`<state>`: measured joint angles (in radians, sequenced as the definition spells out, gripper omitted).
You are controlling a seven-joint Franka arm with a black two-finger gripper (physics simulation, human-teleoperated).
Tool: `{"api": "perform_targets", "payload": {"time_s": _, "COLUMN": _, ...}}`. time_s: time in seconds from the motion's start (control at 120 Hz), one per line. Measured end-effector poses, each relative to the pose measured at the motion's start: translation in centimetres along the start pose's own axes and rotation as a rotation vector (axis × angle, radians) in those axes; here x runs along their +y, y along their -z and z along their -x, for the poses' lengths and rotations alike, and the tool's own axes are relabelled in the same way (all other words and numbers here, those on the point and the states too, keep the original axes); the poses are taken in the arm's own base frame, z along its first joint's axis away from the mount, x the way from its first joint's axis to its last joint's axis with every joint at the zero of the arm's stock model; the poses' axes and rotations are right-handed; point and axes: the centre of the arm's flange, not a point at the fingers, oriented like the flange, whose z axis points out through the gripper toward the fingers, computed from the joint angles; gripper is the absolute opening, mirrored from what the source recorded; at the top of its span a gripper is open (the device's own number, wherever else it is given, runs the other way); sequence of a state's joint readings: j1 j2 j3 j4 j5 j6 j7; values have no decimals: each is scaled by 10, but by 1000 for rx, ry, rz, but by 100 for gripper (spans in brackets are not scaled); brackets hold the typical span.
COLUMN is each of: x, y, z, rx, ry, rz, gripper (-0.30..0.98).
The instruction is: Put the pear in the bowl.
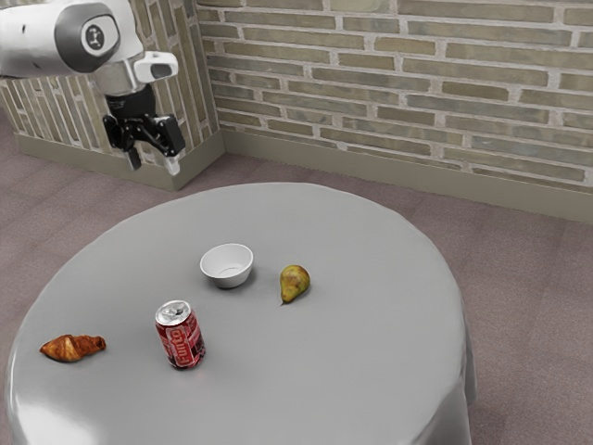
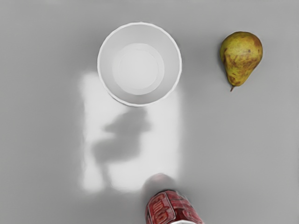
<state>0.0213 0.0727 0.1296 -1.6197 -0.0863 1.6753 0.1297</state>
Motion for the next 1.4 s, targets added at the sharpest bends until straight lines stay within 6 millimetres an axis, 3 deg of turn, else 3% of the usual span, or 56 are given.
{"api": "perform_targets", "payload": {"time_s": 0.117, "x": 11, "y": 0, "z": -5, "rx": 23, "ry": -33, "rz": -10, "gripper": 67}}
{"api": "perform_targets", "payload": {"time_s": 0.2, "x": 17, "y": -16, "z": -15, "rx": 6, "ry": -47, "rz": -18, "gripper": 67}}
{"api": "perform_targets", "payload": {"time_s": 0.233, "x": 32, "y": -22, "z": -18, "rx": -2, "ry": -68, "rz": -35, "gripper": 67}}
{"api": "perform_targets", "payload": {"time_s": 0.283, "x": 69, "y": -32, "z": -22, "rx": -14, "ry": -119, "rz": -61, "gripper": 67}}
{"api": "perform_targets", "payload": {"time_s": 0.35, "x": 115, "y": -65, "z": -31, "rx": -49, "ry": -168, "rz": -89, "gripper": 67}}
{"api": "perform_targets", "payload": {"time_s": 0.442, "x": 155, "y": -112, "z": -43, "rx": -82, "ry": -187, "rz": -119, "gripper": 67}}
{"api": "perform_targets", "payload": {"time_s": 0.65, "x": 196, "y": -190, "z": -65, "rx": -65, "ry": -156, "rz": -172, "gripper": 67}}
{"api": "perform_targets", "payload": {"time_s": 0.808, "x": 208, "y": -225, "z": -76, "rx": -16, "ry": -99, "rz": -176, "gripper": 67}}
{"api": "perform_targets", "payload": {"time_s": 1.017, "x": 201, "y": -273, "z": -91, "rx": 25, "ry": -1, "rz": -175, "gripper": 67}}
{"api": "perform_targets", "payload": {"time_s": 1.4, "x": 179, "y": -306, "z": -107, "rx": 101, "ry": 113, "rz": -166, "gripper": 66}}
